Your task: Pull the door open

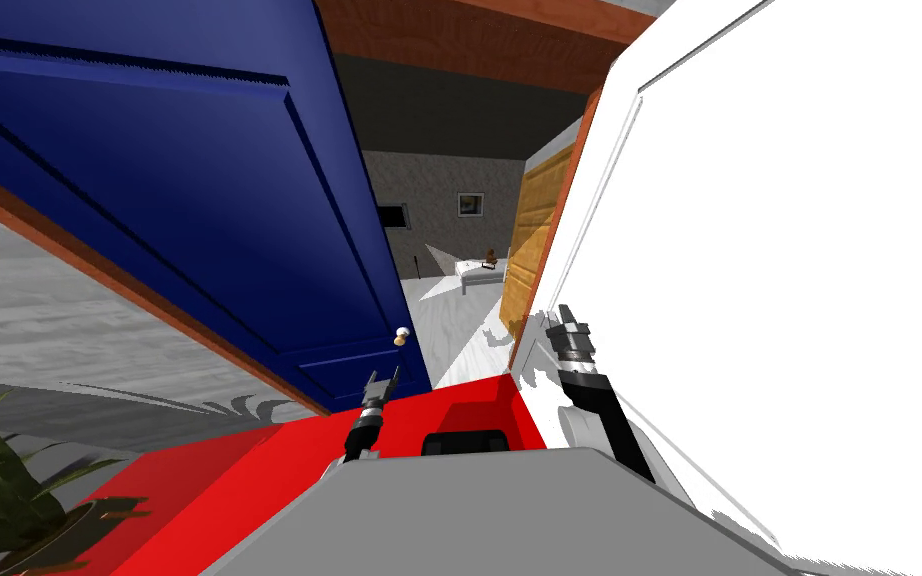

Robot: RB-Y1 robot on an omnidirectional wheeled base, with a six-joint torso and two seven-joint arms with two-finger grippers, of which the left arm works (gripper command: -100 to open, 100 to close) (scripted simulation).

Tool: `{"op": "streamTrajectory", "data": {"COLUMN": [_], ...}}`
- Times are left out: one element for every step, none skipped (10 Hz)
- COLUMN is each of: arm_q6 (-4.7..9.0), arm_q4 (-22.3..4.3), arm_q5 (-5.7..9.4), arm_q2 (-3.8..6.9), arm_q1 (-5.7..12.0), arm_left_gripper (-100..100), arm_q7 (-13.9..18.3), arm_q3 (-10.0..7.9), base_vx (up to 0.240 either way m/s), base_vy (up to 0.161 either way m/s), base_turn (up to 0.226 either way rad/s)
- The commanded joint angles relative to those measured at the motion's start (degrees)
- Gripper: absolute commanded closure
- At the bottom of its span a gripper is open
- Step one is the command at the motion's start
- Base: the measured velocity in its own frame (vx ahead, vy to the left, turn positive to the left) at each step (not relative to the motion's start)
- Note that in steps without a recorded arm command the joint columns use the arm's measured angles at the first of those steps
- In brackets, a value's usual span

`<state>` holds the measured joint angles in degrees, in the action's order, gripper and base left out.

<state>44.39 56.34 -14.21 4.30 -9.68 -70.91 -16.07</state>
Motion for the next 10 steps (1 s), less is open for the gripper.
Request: {"op": "streamTrajectory", "data": {"arm_q6": [0.63,0.3,1.01,1.43,1.91,2.42,2.94,3.43,3.87,4.38], "arm_q4": [-1.72,-0.97,-1.81,-2.29,-2.84,-3.42,-4.01,-4.57,-5.08,-5.66], "arm_q5": [-0.38,-0.25,0.16,0.44,0.77,1.12,1.46,1.8,2.1,2.44], "arm_q2": [-0.12,-0.15,0.53,0.97,1.46,1.97,2.47,2.94,3.37,3.85], "arm_q1": [0.38,0.23,0.07,-0.06,-0.21,-0.37,-0.53,-0.68,-0.82,-0.98], "arm_left_gripper": [-100,-100,-100,-100,-100,-100,-100,-100,-100,-100], "arm_q7": [-1.43,-0.88,-0.74,-0.53,-0.28,-0.01,0.26,0.51,0.74,1.0], "arm_q3": [-0.34,-0.2,-0.85,-1.27,-1.75,-2.26,-2.78,-3.27,-3.71,-4.21], "base_vx": [0.101,0.045,0.128,0.211,0.221,0.222,0.202,0.192,0.204,0.192], "base_vy": [0.02,0.008,-0.008,-0.015,-0.007,-0.008,0.009,0.001,0.007,0.028], "base_turn": [-0.059,-0.01,-0.113,-0.136,-0.097,-0.077,-0.103,-0.123,-0.095,-0.107]}}
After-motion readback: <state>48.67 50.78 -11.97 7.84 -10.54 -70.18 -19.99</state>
